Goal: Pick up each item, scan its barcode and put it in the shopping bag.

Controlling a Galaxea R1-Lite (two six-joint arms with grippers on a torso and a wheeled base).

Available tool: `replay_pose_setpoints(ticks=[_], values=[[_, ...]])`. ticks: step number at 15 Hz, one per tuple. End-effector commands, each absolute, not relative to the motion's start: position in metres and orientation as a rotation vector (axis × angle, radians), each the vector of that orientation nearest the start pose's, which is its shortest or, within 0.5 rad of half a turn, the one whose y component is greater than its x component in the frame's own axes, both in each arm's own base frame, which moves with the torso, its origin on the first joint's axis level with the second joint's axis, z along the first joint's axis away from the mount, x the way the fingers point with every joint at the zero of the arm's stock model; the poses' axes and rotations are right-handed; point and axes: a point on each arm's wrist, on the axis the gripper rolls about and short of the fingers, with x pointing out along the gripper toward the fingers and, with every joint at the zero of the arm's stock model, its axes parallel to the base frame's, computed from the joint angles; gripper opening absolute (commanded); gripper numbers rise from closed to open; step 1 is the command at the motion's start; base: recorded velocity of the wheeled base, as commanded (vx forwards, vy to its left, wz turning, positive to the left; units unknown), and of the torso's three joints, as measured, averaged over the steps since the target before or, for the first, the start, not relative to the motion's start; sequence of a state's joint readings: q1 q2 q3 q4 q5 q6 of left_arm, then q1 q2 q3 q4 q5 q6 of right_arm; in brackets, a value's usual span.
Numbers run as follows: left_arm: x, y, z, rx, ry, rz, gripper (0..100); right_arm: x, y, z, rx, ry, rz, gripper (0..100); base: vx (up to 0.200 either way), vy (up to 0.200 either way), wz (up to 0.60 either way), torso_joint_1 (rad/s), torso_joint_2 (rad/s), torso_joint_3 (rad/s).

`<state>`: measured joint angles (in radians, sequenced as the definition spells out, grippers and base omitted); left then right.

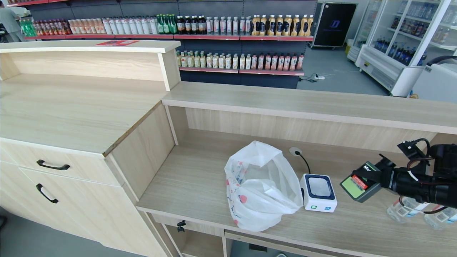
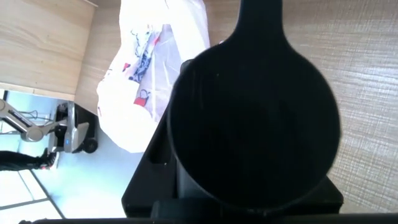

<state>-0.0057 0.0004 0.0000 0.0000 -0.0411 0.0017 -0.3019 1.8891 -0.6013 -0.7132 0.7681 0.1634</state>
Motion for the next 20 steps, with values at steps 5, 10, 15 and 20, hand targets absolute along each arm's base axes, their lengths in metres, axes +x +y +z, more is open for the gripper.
replay_pose_setpoints(ticks=[5,10,15,20], values=[[-0.023,-0.001,0.076,0.002,0.001,-0.048,100,0.302,-0.074,0.081,0.444,0.528,0.425,0,0.0,0.0,0.0,0.0,0.0,0.0],[-0.023,-0.001,0.076,0.002,0.001,-0.048,100,0.302,-0.071,0.078,0.453,0.546,0.432,0,0.0,0.0,0.0,0.0,0.0,0.0],[-0.023,-0.001,0.076,0.002,0.001,-0.048,100,0.237,-0.052,0.15,0.045,0.323,0.405,0,0.0,0.0,0.0,0.0,0.0,0.0],[-0.023,-0.001,0.076,0.002,0.001,-0.048,100,0.168,-0.082,0.166,-0.38,0.358,0.174,0,0.0,0.0,0.0,0.0,0.0,0.0]])
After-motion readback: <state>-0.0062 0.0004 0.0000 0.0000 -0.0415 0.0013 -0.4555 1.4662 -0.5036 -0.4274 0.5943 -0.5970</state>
